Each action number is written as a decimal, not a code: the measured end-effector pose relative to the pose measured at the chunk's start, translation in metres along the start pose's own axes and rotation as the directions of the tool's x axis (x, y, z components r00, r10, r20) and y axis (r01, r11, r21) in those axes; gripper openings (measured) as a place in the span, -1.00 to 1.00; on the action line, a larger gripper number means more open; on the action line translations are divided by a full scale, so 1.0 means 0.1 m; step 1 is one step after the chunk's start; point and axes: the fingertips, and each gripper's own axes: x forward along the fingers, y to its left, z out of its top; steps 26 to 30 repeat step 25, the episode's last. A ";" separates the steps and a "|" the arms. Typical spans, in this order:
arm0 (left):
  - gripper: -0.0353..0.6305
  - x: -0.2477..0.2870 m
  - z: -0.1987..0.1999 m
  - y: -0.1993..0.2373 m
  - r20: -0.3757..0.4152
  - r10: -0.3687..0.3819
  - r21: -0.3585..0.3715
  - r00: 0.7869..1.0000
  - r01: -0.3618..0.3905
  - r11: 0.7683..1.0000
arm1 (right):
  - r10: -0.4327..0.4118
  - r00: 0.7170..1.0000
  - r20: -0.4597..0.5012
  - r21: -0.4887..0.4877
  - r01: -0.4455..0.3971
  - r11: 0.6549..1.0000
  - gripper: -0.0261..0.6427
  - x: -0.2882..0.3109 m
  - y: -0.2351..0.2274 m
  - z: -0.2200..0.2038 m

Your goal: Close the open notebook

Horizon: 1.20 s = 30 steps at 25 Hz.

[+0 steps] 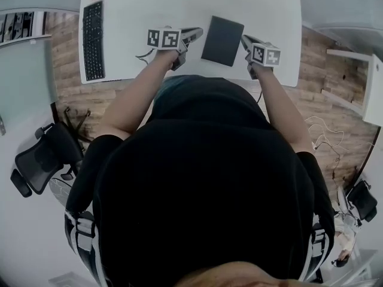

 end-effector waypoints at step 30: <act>-0.78 -0.73 0.36 -0.59 0.299 0.107 0.182 0.948 -0.167 0.969 | 0.010 0.952 0.304 -0.181 0.048 0.982 -0.78 -0.94 0.23 0.81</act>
